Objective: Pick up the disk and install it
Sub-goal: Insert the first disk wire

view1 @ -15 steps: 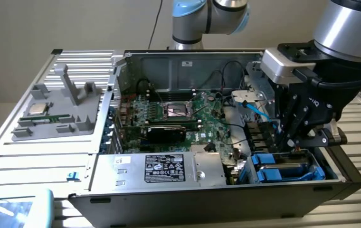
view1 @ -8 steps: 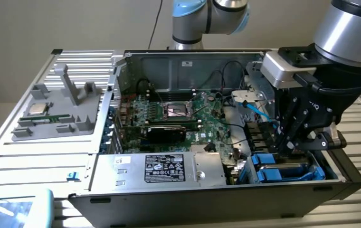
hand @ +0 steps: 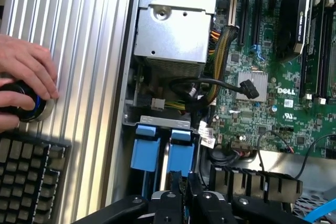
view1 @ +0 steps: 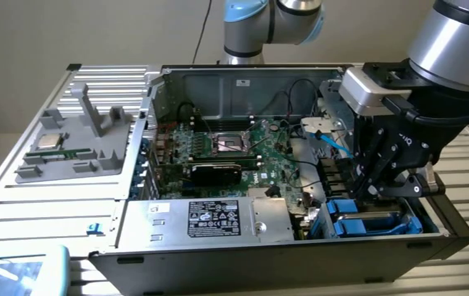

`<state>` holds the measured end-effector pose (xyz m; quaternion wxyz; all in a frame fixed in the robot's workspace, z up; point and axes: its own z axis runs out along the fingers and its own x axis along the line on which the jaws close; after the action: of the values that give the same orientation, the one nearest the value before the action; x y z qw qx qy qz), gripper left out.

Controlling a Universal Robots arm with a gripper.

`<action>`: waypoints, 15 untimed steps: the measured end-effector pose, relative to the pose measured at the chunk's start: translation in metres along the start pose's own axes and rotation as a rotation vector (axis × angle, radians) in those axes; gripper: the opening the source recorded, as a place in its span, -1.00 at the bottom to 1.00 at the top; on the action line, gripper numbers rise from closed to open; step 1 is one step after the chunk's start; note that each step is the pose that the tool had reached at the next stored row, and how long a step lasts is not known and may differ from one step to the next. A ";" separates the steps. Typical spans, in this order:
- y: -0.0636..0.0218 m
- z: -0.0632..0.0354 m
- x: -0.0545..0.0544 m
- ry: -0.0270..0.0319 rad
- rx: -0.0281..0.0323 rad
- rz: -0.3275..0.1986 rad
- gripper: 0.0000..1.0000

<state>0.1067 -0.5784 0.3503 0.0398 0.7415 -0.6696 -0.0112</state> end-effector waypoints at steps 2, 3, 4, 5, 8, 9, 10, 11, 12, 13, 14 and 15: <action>-0.0017 0.0004 0.001 -0.0004 -0.0023 0.000 -0.69; -0.0026 0.0007 0.001 -0.0008 -0.0048 0.000 -0.69; -0.0032 0.0008 0.001 -0.0011 -0.0071 -0.001 -0.69; -0.0036 0.0008 0.001 -0.0012 -0.0088 -0.001 -0.69; -0.0057 0.0007 0.002 -0.0021 -0.0137 -0.001 -0.69; -0.0068 0.0006 0.002 -0.0027 -0.0168 -0.001 -0.69; -0.0077 0.0005 0.003 -0.0036 -0.0230 -0.001 -0.69; -0.0084 0.0005 0.003 -0.0045 -0.0299 -0.002 -0.69; -0.0086 0.0005 0.003 -0.0051 -0.0350 -0.002 -0.69; -0.0087 0.0005 0.003 -0.0057 -0.0392 -0.002 -0.69; -0.0087 0.0005 0.003 -0.0058 -0.0394 -0.002 -0.69; -0.0086 0.0005 0.003 -0.0057 -0.0394 -0.002 -0.69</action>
<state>0.1155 -0.5802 0.3493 0.0524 0.7412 -0.6687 -0.0266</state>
